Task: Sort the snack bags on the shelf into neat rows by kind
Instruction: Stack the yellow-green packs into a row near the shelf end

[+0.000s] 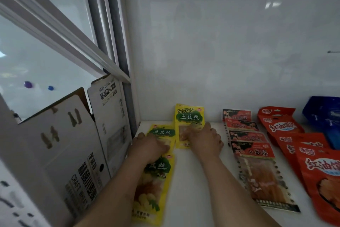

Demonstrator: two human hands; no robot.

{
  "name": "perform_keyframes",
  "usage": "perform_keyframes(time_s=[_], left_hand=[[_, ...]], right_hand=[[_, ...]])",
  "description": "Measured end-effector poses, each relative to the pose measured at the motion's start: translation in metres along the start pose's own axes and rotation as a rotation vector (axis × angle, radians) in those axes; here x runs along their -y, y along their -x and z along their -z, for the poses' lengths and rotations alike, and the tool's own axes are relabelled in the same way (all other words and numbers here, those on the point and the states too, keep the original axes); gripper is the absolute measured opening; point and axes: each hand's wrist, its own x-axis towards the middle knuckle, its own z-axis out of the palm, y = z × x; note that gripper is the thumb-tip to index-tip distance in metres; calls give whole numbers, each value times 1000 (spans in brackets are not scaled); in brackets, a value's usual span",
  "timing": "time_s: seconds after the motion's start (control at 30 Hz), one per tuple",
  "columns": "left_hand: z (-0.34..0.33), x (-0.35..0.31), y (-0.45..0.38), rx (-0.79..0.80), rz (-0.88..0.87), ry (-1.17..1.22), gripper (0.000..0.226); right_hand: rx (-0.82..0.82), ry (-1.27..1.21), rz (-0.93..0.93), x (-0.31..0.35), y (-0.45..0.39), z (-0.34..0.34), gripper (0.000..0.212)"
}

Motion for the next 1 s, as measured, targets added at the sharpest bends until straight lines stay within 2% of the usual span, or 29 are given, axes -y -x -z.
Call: perform_keyframes(time_s=[0.07,0.2,0.4,0.47,0.57,0.67,0.8,0.93,1.0], left_hand=[[5,1,-7,-38,32,51,85],[8,-3,-15,-125,29,10,80],[9,-11,-23,-18,6,-104,75],[11,-15,-27,-41,-4,-86,80],[9,-24,-32,-142,-154,66,80],[1,-31,-39,-95,-317,64,71],[-8,-28,-44,-12,-205,-71,68],[1,-30,-43,-89,-74,-229,67],[7,-34,-44,-157,-69,-229,61]], right_hand=[[-13,-46,6,-4,-2,0,63],[-26,-189,12,-14,-8,6,64],[-35,-257,14,-22,-15,1,59],[-31,-260,5,-24,-16,-1,55],[-32,-270,2,-26,-18,-3,55],[-41,-289,2,-27,-20,-6,57],[-65,-310,12,-27,-23,-7,59],[-86,-293,24,-27,-23,-9,56],[-95,-295,24,-27,-22,-9,57]])
